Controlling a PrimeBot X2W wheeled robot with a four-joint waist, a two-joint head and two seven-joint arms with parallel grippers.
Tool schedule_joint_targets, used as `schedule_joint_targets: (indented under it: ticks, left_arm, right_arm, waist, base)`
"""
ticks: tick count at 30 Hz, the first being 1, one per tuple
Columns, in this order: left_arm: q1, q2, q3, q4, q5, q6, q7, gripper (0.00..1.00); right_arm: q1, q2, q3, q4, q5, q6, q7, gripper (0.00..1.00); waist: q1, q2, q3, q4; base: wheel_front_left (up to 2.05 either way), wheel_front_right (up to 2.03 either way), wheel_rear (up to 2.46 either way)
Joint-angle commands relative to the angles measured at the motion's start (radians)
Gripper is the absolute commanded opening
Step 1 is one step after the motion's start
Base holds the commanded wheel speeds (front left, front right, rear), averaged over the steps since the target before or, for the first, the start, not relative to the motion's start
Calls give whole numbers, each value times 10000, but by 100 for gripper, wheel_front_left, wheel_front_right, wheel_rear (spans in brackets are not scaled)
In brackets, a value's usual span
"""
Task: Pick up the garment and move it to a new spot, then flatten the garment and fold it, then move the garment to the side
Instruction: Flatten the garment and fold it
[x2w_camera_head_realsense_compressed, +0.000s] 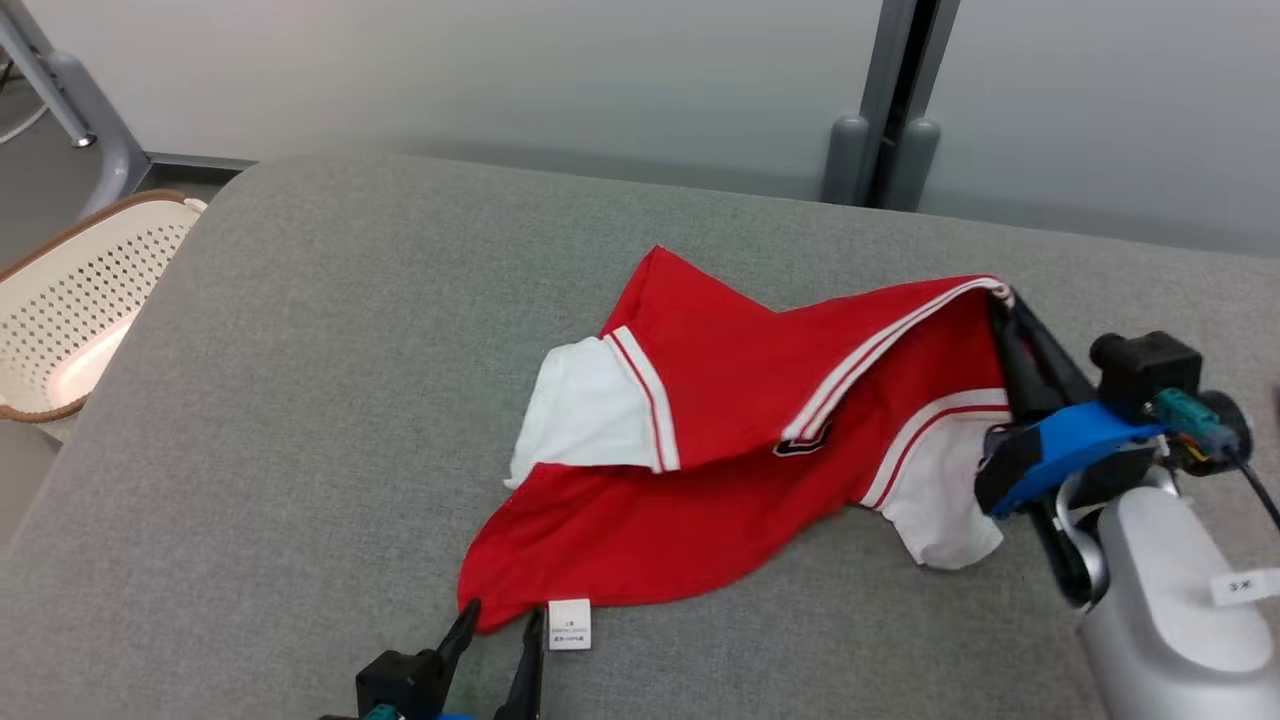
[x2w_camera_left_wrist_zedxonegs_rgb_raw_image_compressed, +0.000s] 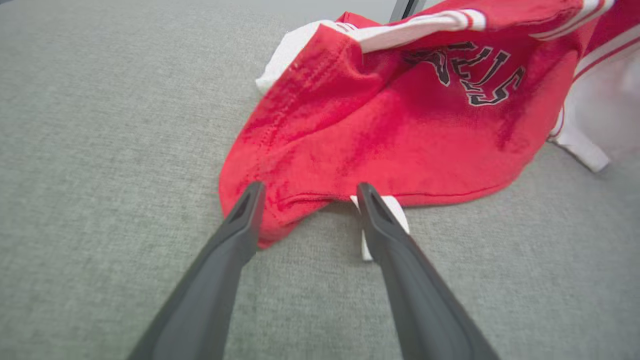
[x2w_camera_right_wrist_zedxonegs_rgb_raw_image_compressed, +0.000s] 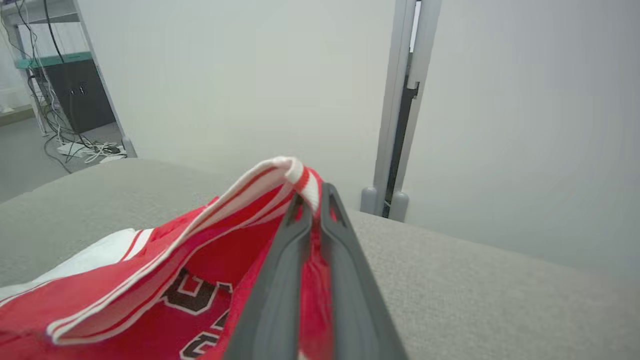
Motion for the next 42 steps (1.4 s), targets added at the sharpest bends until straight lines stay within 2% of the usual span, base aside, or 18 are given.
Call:
schedule_joint_targets:
  ticks: [1,4,5,6,7,12,16,21,24,25,33,42]
  left_arm:
    - [-183,-1,-106,47,-42,-11,-26,100]
    - [-248,22,-205,96,-94,-11,-26,100]
    - [-251,43,-230,114,-96,-11,-26,100]
    - [-254,63,-264,138,-118,-11,-26,100]
    - [-275,75,-329,167,-124,-11,-26,100]
    - [-349,165,-382,152,-161,-11,-26,100]
    - [-357,205,-202,82,-90,-11,-26,100]
    - [-310,189,158,-94,80,-11,-26,100]
    - [-260,178,333,-134,186,-11,-26,100]
    - [-150,162,609,-149,344,-11,-26,100]
    - [242,95,1779,19,924,414,-25,100]
    - [707,19,2299,-174,1286,367,-26,100]
  right_arm:
    - [-416,-284,-500,526,-363,-1,198,1]
    - [-876,-705,-1310,1510,-1146,-1,473,16]
    - [-1016,-836,-1634,1844,-1485,-1,514,34]
    - [-1140,-931,-2058,2185,-1779,-1,600,90]
    - [-1210,-1019,-2387,2502,-2216,-1,630,100]
    - [-1512,-718,-4265,3214,-3611,0,-93,100]
    - [-1390,-195,-4571,3145,-4262,-1,-569,100]
    - [-239,468,-3738,1581,-3839,-1,-625,100]
    - [423,572,-3324,912,-3481,-1,-628,100]
    - [1142,665,-2851,452,-3168,-1,-630,100]
    - [3149,698,-1845,-155,-1901,-1,-633,100]
    - [3927,697,-1509,-469,-1433,-1,-632,100]
  waist:
    - [-1,-1,149,187]
    - [-1,-1,295,359]
    - [-1,-1,340,404]
    - [-1,-1,376,435]
    - [-1,-1,404,471]
    - [-1,-1,431,497]
    - [-1,-1,312,274]
    - [-1,-1,93,-116]
    - [-1,-1,-31,-280]
    - [-1,-1,-167,-455]
    - [-1,-1,-744,-1053]
    - [-1,-1,-1199,-1390]
  base:
    - [0,0,0]
    - [0,0,0]
    - [0,0,0]
    - [0,0,0]
    - [0,0,0]
    - [0,0,0]
    - [0,0,0]
    - [0,0,0]
    - [0,0,0]
    - [0,0,0]
    - [0,0,0]
    - [0,0,0]
